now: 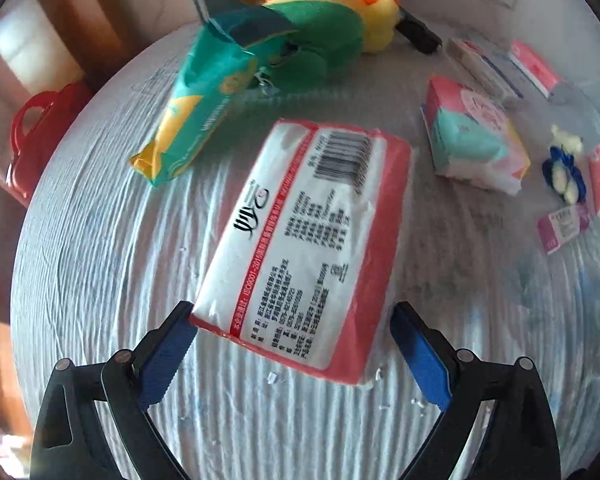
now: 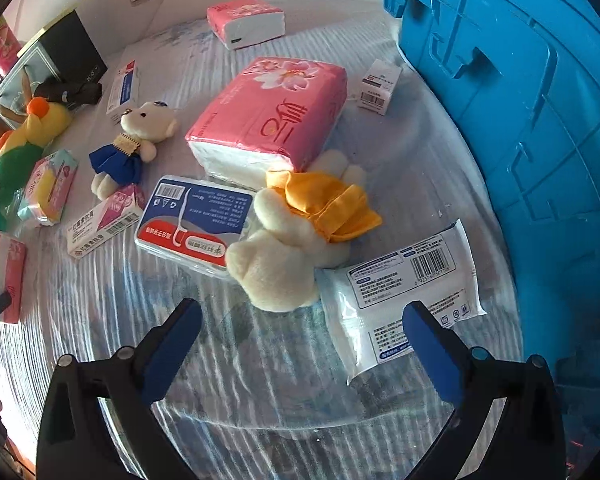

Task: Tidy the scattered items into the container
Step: 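Grasp the white tissue pack with the left gripper while the right gripper approaches the bunny plush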

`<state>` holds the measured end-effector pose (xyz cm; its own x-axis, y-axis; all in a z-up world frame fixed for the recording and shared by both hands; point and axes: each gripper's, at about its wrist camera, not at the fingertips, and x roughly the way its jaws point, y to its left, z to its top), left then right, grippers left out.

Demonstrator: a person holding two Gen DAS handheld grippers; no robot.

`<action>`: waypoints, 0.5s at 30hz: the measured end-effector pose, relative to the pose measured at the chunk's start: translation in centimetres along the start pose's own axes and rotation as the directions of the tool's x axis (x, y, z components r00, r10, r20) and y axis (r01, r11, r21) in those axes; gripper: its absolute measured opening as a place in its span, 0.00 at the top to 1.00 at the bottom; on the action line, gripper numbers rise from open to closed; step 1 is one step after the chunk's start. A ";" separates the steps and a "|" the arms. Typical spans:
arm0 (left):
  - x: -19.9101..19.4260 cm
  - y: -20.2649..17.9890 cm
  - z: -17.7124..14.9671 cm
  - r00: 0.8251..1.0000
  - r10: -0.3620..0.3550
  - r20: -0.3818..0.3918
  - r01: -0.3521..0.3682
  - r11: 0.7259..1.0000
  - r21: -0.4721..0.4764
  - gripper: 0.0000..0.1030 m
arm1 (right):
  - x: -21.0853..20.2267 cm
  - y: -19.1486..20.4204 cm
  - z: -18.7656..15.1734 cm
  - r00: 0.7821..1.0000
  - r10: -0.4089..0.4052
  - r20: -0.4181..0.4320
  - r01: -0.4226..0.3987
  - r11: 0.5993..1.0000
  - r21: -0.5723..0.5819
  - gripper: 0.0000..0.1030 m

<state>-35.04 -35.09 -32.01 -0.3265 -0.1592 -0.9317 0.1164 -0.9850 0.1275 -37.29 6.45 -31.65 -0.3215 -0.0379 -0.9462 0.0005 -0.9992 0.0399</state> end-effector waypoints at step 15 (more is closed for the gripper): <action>0.4 -0.8 4.4 1.000 -0.011 -0.027 0.012 1.000 0.019 0.06 | 2.4 -0.2 2.8 0.993 0.103 -0.056 -0.101 0.994 0.035 0.36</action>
<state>-39.38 -34.66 -31.01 -0.3021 -0.1463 -0.9420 0.0949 -0.9879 0.1230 -40.74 6.60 -33.01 -0.2665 -0.1408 -0.9535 0.0001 -0.9893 0.1461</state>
